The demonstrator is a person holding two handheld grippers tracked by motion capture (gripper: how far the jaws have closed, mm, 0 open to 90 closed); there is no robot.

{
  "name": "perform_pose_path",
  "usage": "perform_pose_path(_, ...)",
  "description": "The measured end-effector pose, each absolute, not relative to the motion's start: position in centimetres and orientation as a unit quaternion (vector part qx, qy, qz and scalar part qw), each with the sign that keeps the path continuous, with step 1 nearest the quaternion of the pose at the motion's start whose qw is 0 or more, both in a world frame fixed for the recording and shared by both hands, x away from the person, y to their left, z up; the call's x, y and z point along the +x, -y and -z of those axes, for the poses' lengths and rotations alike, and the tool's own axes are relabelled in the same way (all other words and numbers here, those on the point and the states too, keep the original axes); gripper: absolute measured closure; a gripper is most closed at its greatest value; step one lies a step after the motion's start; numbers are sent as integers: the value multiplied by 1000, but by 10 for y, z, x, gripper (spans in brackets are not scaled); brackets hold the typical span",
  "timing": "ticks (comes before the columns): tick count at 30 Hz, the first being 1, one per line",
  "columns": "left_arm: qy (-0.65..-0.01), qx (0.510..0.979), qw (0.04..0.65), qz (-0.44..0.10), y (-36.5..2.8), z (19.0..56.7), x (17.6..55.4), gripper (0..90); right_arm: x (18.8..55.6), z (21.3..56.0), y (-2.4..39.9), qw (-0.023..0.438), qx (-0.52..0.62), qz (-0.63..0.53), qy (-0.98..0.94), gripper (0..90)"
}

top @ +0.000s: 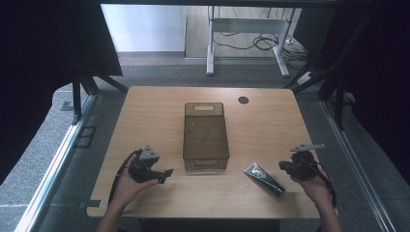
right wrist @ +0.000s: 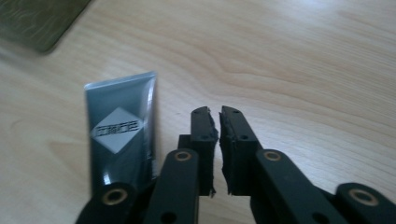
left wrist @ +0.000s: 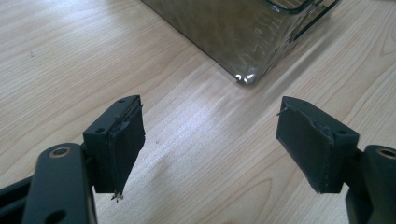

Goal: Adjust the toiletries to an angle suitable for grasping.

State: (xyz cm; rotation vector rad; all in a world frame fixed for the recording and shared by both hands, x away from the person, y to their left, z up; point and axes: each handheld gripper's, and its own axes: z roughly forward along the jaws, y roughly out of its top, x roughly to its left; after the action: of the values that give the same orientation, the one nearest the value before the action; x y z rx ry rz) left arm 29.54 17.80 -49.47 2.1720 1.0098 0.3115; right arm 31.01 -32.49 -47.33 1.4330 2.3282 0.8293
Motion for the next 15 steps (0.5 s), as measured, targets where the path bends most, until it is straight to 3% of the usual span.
perform_pose_path(15, -406, 834, 353, -122, -188, 494, 302, 239, 305, 446, 287, 82, 429, -262, -861, 899)
